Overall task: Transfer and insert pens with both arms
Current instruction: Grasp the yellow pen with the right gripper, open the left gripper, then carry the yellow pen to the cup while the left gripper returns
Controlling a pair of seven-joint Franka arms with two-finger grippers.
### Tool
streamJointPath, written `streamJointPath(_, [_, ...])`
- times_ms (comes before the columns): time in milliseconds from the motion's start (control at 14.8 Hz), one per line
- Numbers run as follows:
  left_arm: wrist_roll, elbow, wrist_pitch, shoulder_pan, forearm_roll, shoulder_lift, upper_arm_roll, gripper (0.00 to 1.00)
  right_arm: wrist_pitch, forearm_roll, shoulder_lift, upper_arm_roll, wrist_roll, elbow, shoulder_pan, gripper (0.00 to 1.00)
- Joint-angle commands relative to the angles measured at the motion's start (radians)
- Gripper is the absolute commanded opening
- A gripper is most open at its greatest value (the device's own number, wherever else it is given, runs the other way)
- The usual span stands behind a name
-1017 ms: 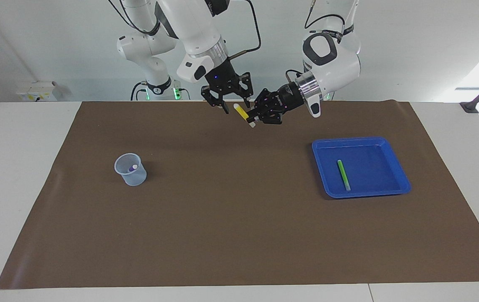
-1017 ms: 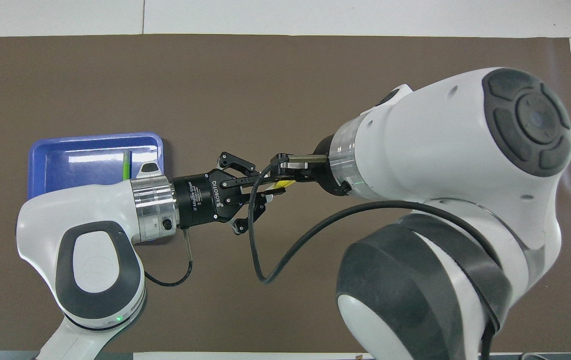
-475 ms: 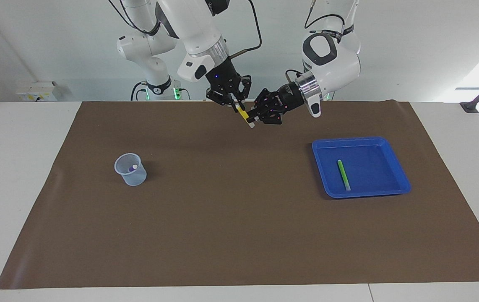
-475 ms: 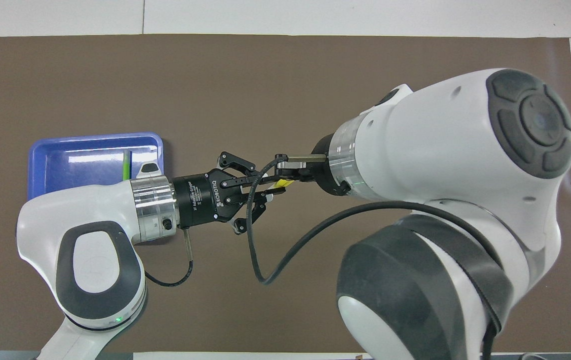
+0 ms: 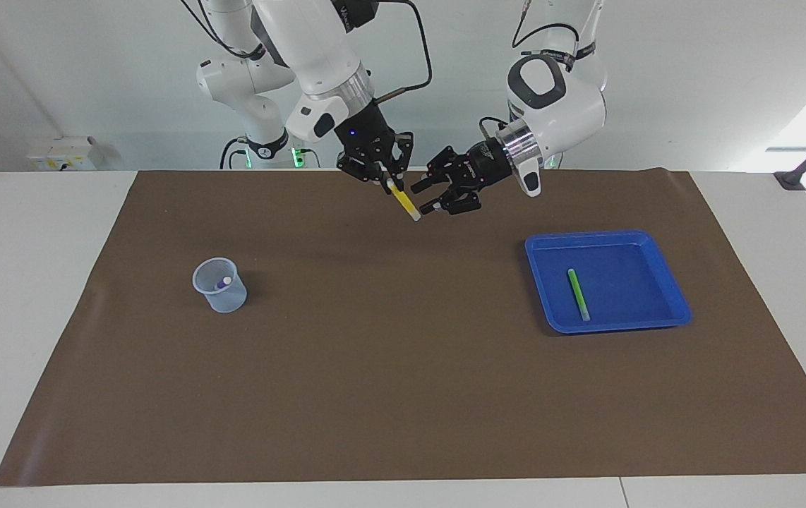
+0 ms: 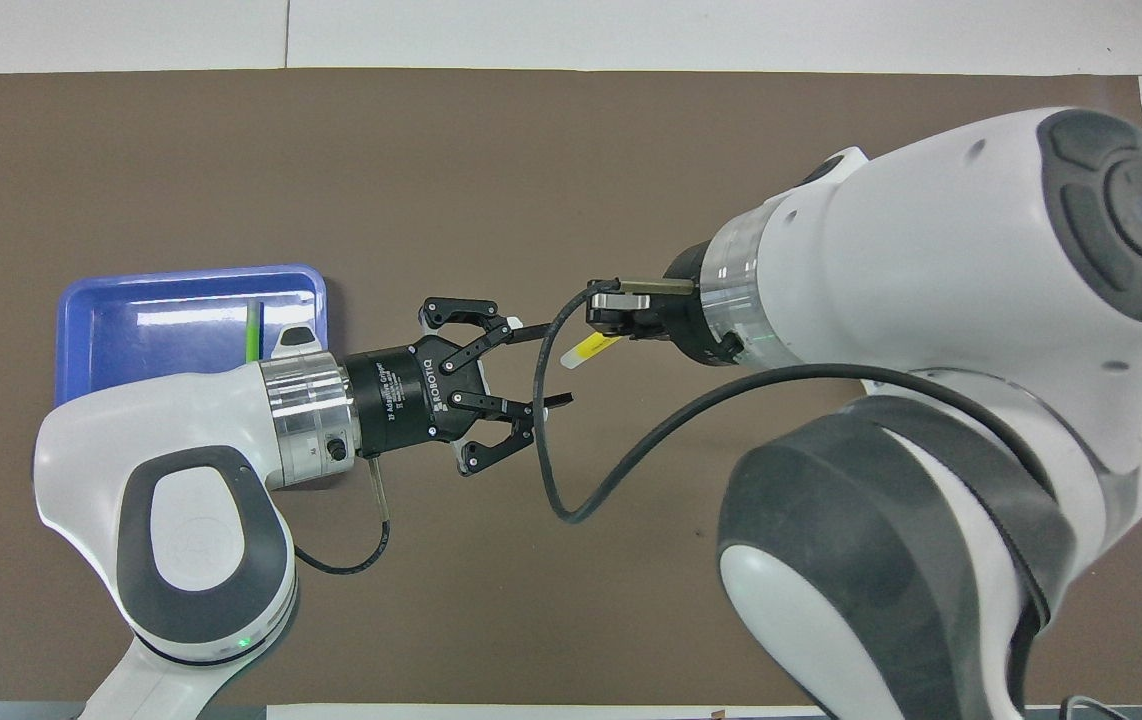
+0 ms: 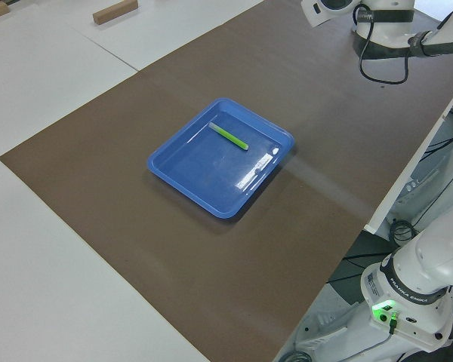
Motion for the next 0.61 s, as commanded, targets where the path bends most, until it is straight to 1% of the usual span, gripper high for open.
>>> streamJointPath(0, [-0.009, -0.033, 0.029, -0.023, -0.019, -0.033, 0.013, 1.00, -0.004, -0.083, -0.014, 0.007, -0.010, -0.020, -0.046, 0.00])
streamJointPath(136, [-0.014, -0.033, 0.035, -0.017, -0.019, -0.033, 0.014, 1.00, -0.050, -0.143, -0.018, 0.007, -0.046, -0.025, -0.083, 0.00])
streamJointPath(339, [-0.025, -0.054, 0.028, 0.014, -0.002, -0.035, 0.020, 1.00, -0.105, -0.194, -0.024, 0.006, -0.172, -0.037, -0.181, 0.00])
streamJointPath(407, [-0.023, -0.059, 0.026, 0.025, 0.024, -0.038, 0.020, 1.00, -0.105, -0.208, -0.029, 0.007, -0.207, -0.051, -0.212, 0.00])
streamJointPath(542, [-0.023, -0.059, 0.020, 0.035, 0.126, -0.037, 0.019, 1.00, -0.105, -0.234, -0.038, 0.006, -0.296, -0.079, -0.267, 0.00])
